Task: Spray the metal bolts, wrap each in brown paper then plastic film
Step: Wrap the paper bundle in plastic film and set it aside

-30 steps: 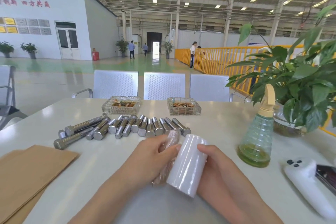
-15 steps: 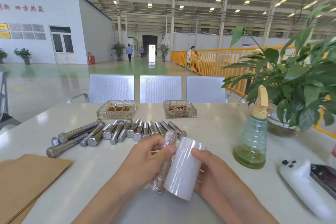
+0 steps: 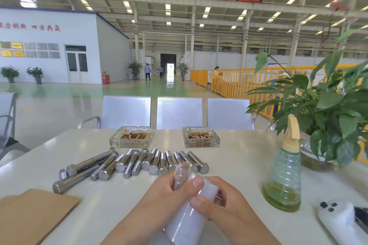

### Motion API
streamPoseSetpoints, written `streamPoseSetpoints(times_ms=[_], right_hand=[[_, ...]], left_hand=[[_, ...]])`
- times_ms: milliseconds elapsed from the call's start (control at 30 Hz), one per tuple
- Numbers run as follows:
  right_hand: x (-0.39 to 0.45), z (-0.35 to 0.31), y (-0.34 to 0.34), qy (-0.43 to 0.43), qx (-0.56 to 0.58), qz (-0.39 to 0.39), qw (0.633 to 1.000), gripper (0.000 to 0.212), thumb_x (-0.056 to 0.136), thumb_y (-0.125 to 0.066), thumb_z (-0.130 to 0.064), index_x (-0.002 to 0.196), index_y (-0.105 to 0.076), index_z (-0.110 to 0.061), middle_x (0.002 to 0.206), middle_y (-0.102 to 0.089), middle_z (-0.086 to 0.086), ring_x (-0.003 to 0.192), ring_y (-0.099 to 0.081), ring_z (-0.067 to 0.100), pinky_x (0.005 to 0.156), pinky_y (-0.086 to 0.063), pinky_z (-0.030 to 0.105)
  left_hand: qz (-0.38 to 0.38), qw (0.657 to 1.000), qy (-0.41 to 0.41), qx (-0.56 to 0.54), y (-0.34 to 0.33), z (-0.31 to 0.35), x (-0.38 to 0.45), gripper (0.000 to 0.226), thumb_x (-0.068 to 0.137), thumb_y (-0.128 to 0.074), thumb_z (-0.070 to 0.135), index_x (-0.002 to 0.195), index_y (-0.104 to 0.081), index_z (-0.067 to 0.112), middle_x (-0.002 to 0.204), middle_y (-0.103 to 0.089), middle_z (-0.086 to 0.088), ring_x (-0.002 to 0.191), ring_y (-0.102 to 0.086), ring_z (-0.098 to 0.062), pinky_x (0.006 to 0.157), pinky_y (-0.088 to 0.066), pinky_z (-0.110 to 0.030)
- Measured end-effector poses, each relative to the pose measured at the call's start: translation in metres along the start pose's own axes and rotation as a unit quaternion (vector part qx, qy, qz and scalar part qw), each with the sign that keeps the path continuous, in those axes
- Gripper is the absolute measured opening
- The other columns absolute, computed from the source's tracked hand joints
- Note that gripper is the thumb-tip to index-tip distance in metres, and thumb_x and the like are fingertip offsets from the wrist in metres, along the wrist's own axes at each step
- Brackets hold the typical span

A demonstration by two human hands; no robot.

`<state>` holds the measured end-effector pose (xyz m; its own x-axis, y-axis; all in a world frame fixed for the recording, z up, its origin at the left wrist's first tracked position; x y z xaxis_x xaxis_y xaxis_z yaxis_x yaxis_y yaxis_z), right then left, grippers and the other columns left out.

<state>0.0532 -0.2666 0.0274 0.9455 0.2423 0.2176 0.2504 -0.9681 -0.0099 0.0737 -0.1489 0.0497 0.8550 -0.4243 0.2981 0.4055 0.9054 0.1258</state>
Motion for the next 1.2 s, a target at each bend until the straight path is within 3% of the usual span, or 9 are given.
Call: streamPoseSetpoints(times_ms=[267, 367, 567, 633, 700, 800, 967, 1067, 1200], right_hand=[[0.005, -0.007, -0.005, 0.004, -0.078, 0.065, 0.995, 0.047, 0.053, -0.08, -0.045, 0.1, -0.075, -0.04, 0.096, -0.079, -0.006, 0.093, -0.075, 0.008, 0.079, -0.053, 0.021], [0.009, 0.004, -0.014, -0.029, -0.02, 0.059, 0.998, 0.064, 0.045, -0.084, -0.044, 0.104, -0.077, -0.021, 0.097, -0.08, 0.002, 0.095, -0.076, 0.017, 0.087, -0.059, 0.032], [0.014, -0.003, -0.042, -0.057, 0.071, -0.119, 0.989, 0.036, 0.09, -0.074, -0.009, 0.12, -0.075, -0.028, 0.127, -0.072, 0.01, 0.12, -0.069, 0.026, 0.095, -0.056, 0.03], [0.023, -0.002, -0.026, -0.018, -0.029, -0.072, 0.997, 0.038, 0.083, -0.076, -0.016, 0.115, -0.075, -0.036, 0.115, -0.077, 0.007, 0.111, -0.072, 0.022, 0.094, -0.055, 0.031], [0.028, -0.007, 0.016, 0.008, -0.209, 0.09, 0.974, 0.036, 0.07, -0.078, -0.027, 0.101, -0.068, -0.043, 0.095, -0.074, -0.002, 0.086, -0.069, 0.011, 0.08, -0.056, 0.031], [0.017, -0.011, 0.069, 0.033, -0.17, 0.24, 0.955, 0.047, 0.061, -0.085, -0.037, 0.101, -0.061, -0.046, 0.087, -0.071, -0.01, 0.075, -0.066, 0.005, 0.07, -0.053, 0.034], [0.012, -0.001, 0.072, 0.043, -0.123, 0.246, 0.96, 0.059, 0.045, -0.079, -0.057, 0.101, -0.061, -0.055, 0.089, -0.072, -0.019, 0.076, -0.068, 0.001, 0.068, -0.049, 0.028], [0.012, 0.004, 0.077, 0.05, -0.12, 0.273, 0.953, 0.055, 0.053, -0.079, -0.053, 0.105, -0.061, -0.047, 0.091, -0.07, -0.02, 0.08, -0.067, 0.002, 0.069, -0.05, 0.026], [0.006, -0.002, 0.09, 0.067, -0.099, 0.339, 0.933, 0.053, 0.055, -0.077, -0.052, 0.104, -0.06, -0.043, 0.094, -0.065, -0.03, 0.083, -0.063, -0.004, 0.07, -0.047, 0.024]], left_hand=[[0.052, 0.998, 0.026, -0.001, 0.018, 0.002, 0.004, 0.037, 0.07, -0.079, 0.058, 0.077, -0.078, 0.022, 0.068, -0.071, 0.005, 0.063, -0.066, -0.002, 0.056, -0.047, -0.012], [0.116, 0.988, 0.075, -0.062, 0.027, -0.011, 0.004, 0.054, 0.057, -0.086, 0.064, 0.072, -0.076, 0.013, 0.072, -0.073, -0.009, 0.064, -0.07, -0.016, 0.056, -0.052, -0.022], [0.145, 0.984, 0.082, -0.063, 0.031, -0.011, 0.002, 0.042, 0.074, -0.086, 0.049, 0.051, -0.061, 0.024, 0.053, -0.054, 0.002, 0.046, -0.053, -0.009, 0.047, -0.042, -0.015], [0.143, 0.985, 0.097, -0.02, 0.03, -0.012, 0.003, 0.05, 0.074, -0.086, 0.053, 0.049, -0.056, 0.021, 0.047, -0.049, 0.001, 0.041, -0.046, -0.011, 0.044, -0.035, -0.017], [0.176, 0.977, 0.116, 0.005, 0.041, -0.019, -0.002, 0.05, 0.066, -0.086, 0.051, 0.053, -0.049, 0.019, 0.047, -0.043, -0.007, 0.038, -0.038, -0.016, 0.044, -0.031, -0.021], [0.21, 0.963, 0.157, -0.066, 0.06, -0.032, -0.008, 0.04, 0.078, -0.085, 0.037, 0.06, -0.053, 0.02, 0.051, -0.03, -0.002, 0.04, -0.028, -0.016, 0.046, -0.029, -0.023], [0.188, 0.927, 0.234, -0.225, 0.039, -0.048, -0.007, 0.046, 0.079, -0.076, 0.04, 0.044, -0.054, 0.019, 0.054, -0.038, -0.002, 0.044, -0.051, -0.02, 0.04, -0.037, -0.025], [0.152, 0.911, 0.285, -0.258, 0.018, -0.052, -0.009, 0.047, 0.08, -0.073, 0.041, 0.054, -0.038, 0.024, 0.052, -0.018, 0.005, 0.034, -0.021, -0.011, 0.037, -0.023, -0.018], [0.148, 0.901, 0.344, -0.22, 0.004, -0.06, -0.004, 0.047, 0.094, -0.066, 0.037, 0.059, -0.037, 0.022, 0.052, -0.018, 0.005, 0.034, -0.015, -0.01, 0.036, -0.018, -0.015]])
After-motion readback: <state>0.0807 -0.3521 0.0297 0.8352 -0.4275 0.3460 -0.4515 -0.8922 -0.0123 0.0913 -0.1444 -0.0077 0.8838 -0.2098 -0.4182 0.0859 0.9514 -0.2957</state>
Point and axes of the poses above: each hand's wrist, its own x-axis towards the middle knuckle, its own y-axis out of the back of the hand, z = x × y, the point moved 9 cm from there along x, towards the middle knuckle
